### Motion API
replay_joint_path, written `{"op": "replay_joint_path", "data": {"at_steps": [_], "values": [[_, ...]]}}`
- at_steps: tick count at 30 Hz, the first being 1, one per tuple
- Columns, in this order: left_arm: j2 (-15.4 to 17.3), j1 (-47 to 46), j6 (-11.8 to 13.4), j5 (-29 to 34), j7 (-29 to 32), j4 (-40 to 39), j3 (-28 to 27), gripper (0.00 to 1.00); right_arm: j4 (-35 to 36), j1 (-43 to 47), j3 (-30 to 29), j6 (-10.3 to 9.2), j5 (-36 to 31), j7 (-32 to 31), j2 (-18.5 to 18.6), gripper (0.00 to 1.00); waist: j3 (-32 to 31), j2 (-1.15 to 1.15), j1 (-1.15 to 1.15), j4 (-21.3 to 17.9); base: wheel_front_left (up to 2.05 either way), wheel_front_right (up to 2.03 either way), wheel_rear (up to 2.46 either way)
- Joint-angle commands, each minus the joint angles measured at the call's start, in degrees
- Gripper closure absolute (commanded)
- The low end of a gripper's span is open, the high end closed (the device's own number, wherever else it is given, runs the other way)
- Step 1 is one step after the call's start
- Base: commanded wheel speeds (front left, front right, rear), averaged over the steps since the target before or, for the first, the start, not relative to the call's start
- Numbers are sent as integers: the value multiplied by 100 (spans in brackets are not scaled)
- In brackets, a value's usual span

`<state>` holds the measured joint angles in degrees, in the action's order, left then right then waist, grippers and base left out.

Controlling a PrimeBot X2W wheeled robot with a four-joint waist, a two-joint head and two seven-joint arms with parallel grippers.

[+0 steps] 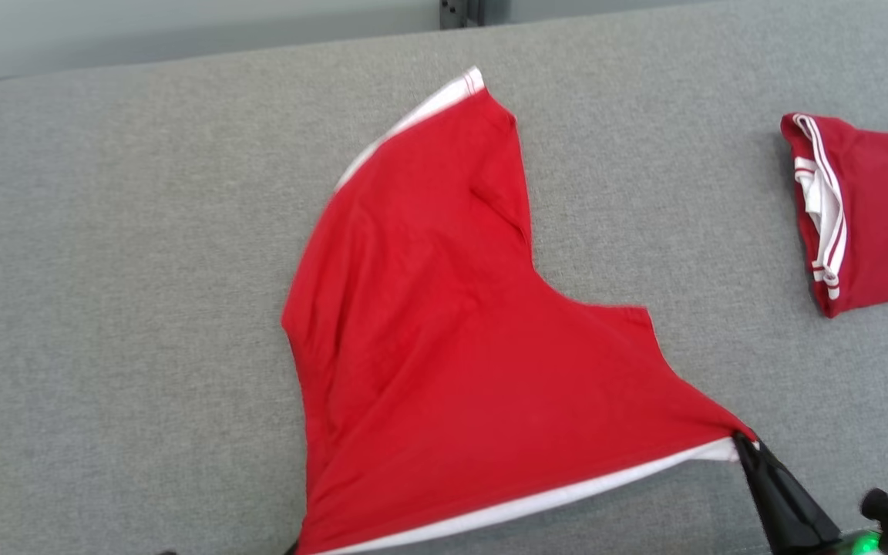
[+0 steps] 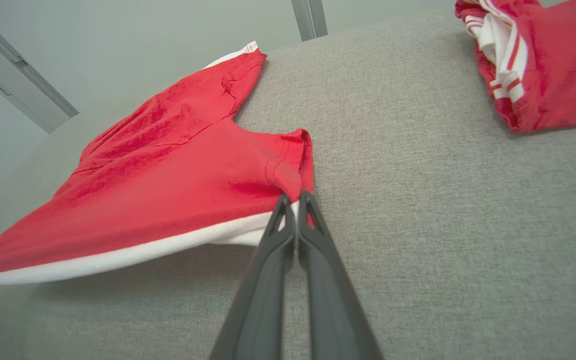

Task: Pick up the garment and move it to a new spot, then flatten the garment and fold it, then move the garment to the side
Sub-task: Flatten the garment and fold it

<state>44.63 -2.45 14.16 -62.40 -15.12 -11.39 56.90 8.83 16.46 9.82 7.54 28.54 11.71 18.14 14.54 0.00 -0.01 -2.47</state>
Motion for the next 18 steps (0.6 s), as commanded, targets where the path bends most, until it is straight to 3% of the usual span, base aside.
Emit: {"op": "replay_joint_path", "data": {"at_steps": [1,4,9,15,18], "values": [[50,190,65,-46,5,-147,-151,100,187,90,-173,-10,-33,-58,-36,100,-238,0,1,203,0,0,0],[111,296,12,6,4,-378,-444,100,481,-32,-382,-10,-131,-297,-42,100,-72,0,1,321,0,0,0],[95,-475,-311,-50,187,-506,-734,100,551,-1382,-229,-9,-410,-870,-63,100,567,0,1,586,0,0,0],[-173,-1660,-835,-298,730,-142,-1025,100,-118,-3488,337,-8,-393,-1399,-186,100,1147,0,1,1031,0,0,0],[-489,-2290,-1021,-355,957,334,-1093,100,-654,-4344,485,-6,-453,-1512,-160,100,1361,0,1,1254,0,0,0]]}}
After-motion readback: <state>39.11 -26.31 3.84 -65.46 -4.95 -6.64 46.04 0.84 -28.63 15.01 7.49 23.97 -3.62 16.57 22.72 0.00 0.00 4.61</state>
